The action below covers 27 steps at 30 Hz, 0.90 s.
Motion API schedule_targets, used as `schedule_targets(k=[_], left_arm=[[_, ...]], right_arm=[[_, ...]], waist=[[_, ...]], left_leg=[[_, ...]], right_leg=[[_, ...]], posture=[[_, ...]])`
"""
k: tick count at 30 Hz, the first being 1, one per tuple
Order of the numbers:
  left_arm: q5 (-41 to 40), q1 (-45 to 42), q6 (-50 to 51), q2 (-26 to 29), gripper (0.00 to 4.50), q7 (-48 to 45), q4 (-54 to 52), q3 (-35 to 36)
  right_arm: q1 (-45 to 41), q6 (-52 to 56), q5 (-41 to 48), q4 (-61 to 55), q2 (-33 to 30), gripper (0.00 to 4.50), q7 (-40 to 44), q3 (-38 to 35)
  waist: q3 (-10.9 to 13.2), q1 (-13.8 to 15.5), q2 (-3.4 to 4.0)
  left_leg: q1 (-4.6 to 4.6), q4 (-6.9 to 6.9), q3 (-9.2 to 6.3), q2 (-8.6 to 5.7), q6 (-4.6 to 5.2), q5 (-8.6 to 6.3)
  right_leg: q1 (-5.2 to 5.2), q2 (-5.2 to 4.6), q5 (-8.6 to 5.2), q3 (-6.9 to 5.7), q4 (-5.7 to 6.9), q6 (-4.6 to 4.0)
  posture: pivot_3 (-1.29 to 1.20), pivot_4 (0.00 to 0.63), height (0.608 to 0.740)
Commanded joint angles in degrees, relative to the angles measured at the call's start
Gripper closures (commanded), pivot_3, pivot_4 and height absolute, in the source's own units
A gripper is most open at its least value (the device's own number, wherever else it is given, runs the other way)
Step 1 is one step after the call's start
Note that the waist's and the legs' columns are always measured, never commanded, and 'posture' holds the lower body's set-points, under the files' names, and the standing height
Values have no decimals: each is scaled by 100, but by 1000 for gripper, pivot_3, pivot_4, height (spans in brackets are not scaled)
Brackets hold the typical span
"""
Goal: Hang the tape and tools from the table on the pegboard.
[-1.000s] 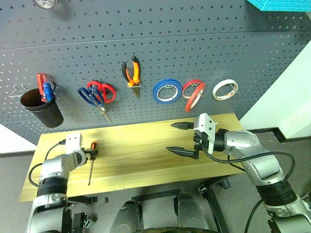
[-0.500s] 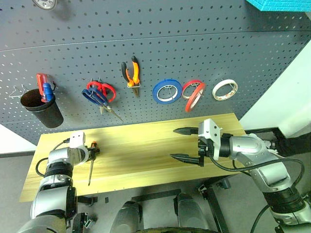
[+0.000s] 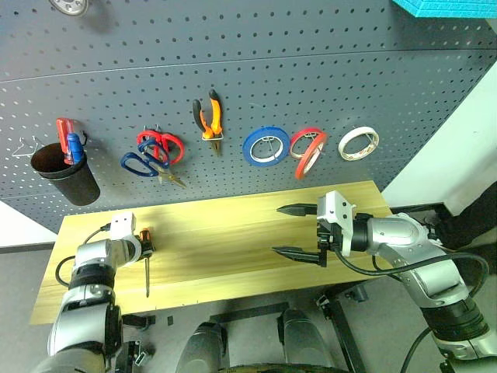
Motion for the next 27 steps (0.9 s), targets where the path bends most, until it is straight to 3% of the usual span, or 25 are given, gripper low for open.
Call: schedule_targets(k=[1,7,12,22,27], left_arm=[[-322,902,-162,207,3649,-554,-2037,112],[-874,2528,-809,396,3649,-1419,-4327,639],[-1437,3236,-1946,313,3649,-2153,-5555,1232],[-3040,2945,-1939,407,3649,-2451,-6105,2098],[-3424,2577,-1952,689,3649,-2329,-6072,2364]], right_arm=[[-76,-145,29,-43,-55,0,40,-164],[-113,-217,35,84,-73,0,109,-199],[-407,-343,350,172,111,0,272,-343],[-1265,894,2795,-98,724,0,-188,-1420],[-1337,1032,2970,-179,759,0,-365,-1449]], waist=[[1,-1,0],[3,51,4],[6,62,4],[7,75,6],[7,67,6]], left_leg=[[-5,-1,0,0,0,0],[-5,-4,1,3,0,-1],[-5,-1,4,3,0,-1],[-4,-1,3,3,2,-1],[-3,-2,3,3,2,-2]], right_leg=[[-5,0,0,0,0,0],[-5,-2,0,0,-1,-5],[0,-2,-10,0,-7,-23],[4,-1,0,0,-8,-8],[4,-1,0,0,-8,-8]], posture=[[-159,114,738],[-132,114,738],[-105,113,738],[-97,93,738],[-97,87,738]])
